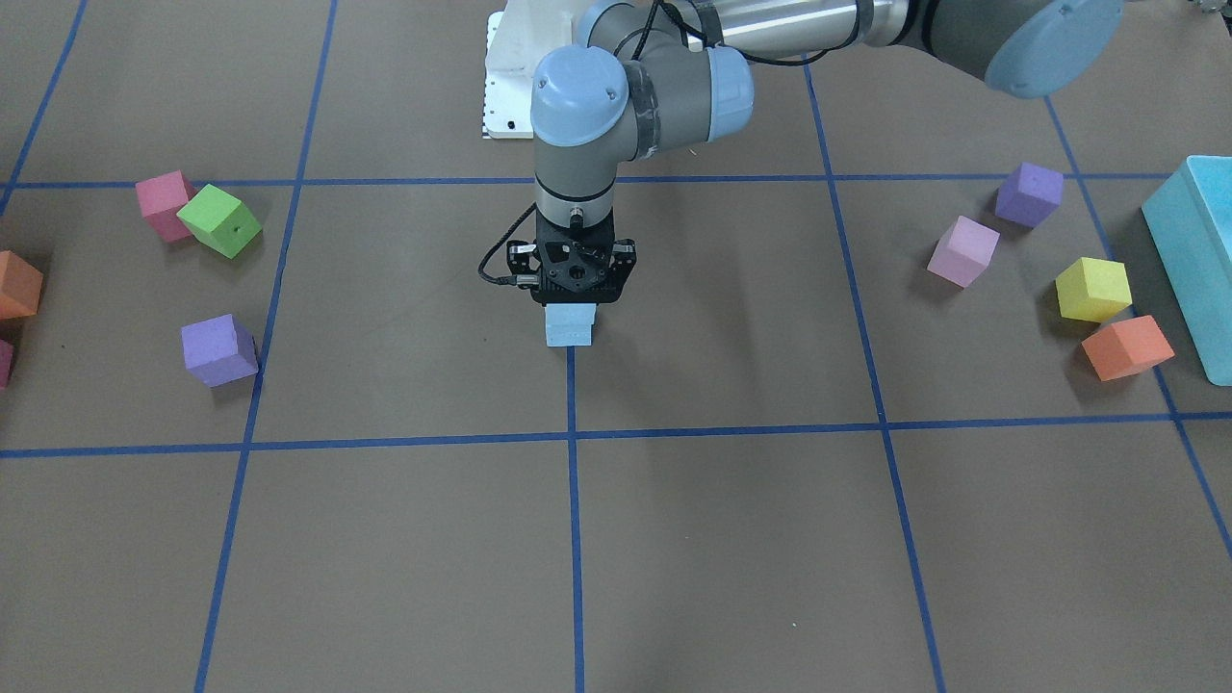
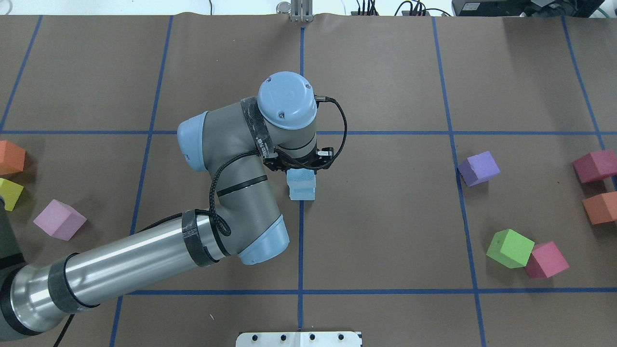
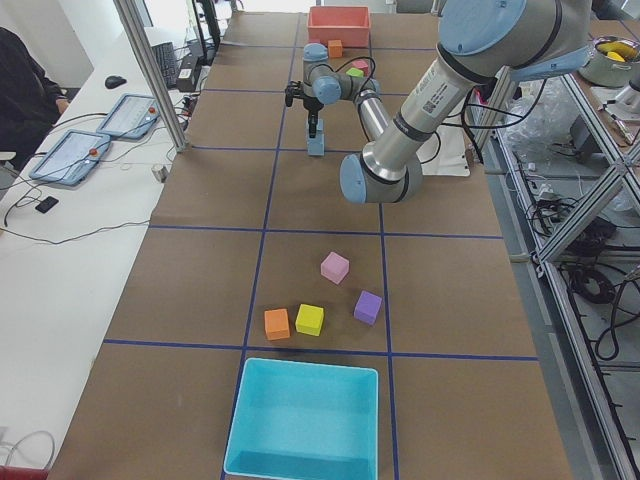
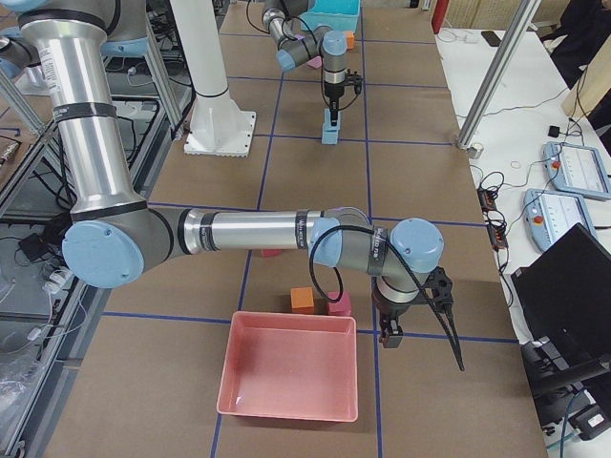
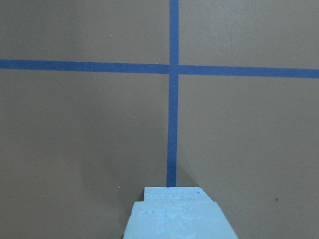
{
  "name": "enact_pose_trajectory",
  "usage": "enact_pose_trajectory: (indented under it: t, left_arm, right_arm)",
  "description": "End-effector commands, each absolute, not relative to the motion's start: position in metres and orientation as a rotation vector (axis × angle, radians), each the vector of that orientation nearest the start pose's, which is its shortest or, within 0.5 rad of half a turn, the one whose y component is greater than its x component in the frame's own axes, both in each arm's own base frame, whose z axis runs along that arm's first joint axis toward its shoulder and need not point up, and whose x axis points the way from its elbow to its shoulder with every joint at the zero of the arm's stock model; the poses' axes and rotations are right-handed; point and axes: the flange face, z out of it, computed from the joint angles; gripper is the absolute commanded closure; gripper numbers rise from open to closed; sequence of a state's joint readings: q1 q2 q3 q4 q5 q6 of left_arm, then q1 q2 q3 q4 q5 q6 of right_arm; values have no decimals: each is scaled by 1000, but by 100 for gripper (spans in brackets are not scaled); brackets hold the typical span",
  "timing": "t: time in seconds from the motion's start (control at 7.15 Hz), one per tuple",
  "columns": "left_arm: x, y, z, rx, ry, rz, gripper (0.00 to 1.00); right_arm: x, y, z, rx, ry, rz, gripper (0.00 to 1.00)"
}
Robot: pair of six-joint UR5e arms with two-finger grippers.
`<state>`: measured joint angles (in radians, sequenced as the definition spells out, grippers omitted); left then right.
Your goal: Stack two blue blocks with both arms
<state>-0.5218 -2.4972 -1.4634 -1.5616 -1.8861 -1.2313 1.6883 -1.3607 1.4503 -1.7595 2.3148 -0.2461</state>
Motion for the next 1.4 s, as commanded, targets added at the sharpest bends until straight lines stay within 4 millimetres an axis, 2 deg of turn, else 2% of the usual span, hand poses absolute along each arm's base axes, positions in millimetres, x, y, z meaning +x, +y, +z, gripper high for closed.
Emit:
enact_pose_trajectory:
  t: [0.0,0.56,0.84,0.98,1.26]
  left_arm:
    - [596,-459,124,64,853,-42,37]
    - [602,-459,133,55,839,-40,36]
    - [602,-458,132,55,840,-39,20]
    - [602,-458,131,55,842,-39,17]
    - [599,-457,126,60,853,-36,3]
  right_arm:
    - [133,-559,626,41,-748,-84,0]
    - [132,-560,625,43,-748,-87,0]
    - [132,-560,625,42,-748,-86,0]
    - [133,-560,625,42,-748,-85,0]
    - [133,-560,625,42,-748,-85,0]
